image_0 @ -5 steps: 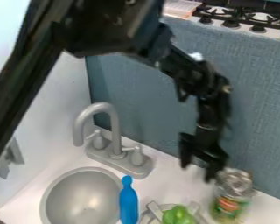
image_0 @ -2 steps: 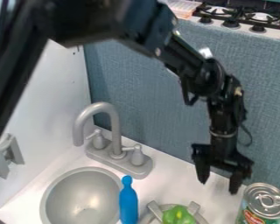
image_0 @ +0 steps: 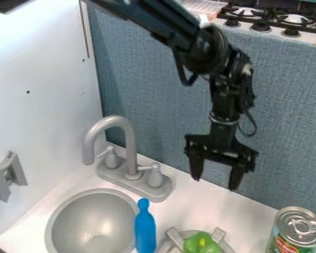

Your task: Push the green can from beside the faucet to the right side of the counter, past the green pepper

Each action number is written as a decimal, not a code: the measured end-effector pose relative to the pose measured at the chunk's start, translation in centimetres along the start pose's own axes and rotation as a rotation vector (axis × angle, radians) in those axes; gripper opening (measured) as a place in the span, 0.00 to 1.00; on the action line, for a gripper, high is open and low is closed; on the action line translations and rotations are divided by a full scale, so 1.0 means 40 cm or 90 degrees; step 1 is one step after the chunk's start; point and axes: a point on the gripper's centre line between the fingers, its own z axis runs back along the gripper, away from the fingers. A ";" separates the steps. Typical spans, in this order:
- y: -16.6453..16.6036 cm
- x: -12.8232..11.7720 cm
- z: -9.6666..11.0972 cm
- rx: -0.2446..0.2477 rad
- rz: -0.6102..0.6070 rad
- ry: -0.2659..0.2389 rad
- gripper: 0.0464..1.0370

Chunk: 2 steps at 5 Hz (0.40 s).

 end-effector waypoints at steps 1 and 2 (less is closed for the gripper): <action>0.019 -0.064 0.050 -0.004 -0.036 -0.012 0.96; 0.001 -0.139 0.089 -0.018 -0.109 -0.025 0.96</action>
